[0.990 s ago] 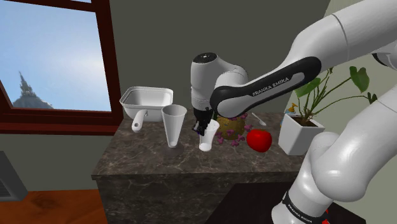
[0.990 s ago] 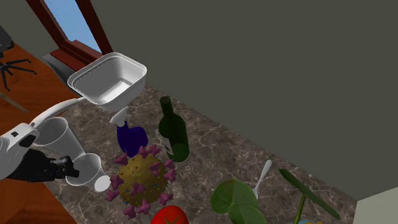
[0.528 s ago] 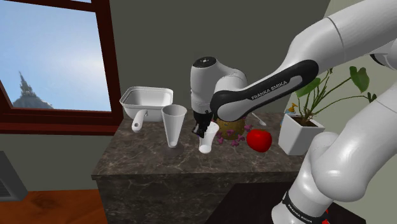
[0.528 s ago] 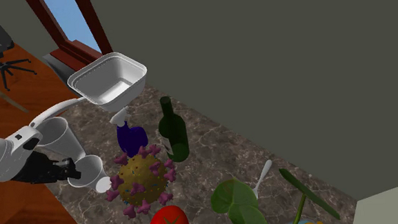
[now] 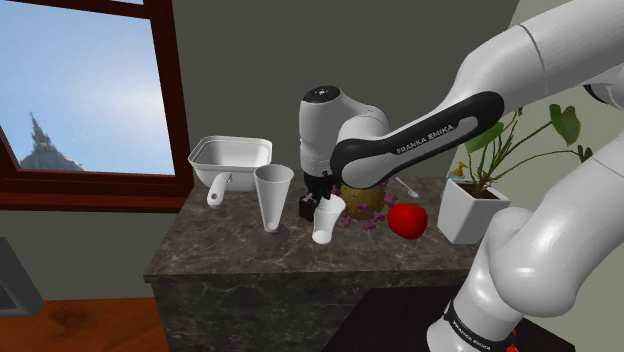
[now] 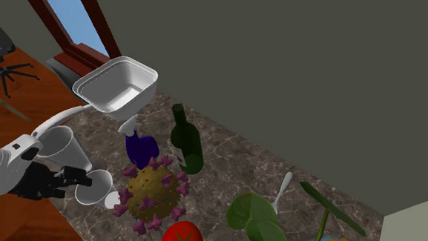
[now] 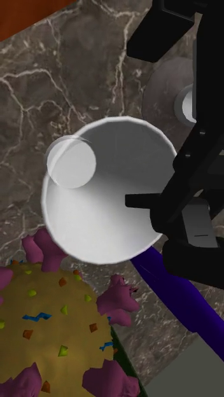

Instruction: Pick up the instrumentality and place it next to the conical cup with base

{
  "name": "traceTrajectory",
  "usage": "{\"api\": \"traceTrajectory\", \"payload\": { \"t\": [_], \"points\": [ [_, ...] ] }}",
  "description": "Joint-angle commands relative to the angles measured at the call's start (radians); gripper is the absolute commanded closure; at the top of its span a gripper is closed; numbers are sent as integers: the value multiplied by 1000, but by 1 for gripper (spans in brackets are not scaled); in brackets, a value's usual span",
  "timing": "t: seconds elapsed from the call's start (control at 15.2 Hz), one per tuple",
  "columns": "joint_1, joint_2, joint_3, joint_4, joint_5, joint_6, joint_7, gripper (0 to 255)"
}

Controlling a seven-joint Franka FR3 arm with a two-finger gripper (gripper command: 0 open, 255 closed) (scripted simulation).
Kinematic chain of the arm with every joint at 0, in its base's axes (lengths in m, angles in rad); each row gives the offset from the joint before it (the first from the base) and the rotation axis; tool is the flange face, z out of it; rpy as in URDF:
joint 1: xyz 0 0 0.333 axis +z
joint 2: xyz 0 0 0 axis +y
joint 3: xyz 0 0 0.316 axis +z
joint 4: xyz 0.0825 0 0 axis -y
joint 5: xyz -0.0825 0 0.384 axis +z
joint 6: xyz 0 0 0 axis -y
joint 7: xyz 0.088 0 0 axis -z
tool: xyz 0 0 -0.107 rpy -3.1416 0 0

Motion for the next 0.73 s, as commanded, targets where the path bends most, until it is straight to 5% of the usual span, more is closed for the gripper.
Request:
{"api": "traceTrajectory", "payload": {
  "t": [0.0, 0.13, 0.66],
  "points": [
    [10, -26, 5, 27, 19, -53, -11, 0],
    [21, -52, 12, 64, 38, -117, -22, 0],
    [21, -52, 12, 64, 38, -117, -22, 0]
  ]
}}
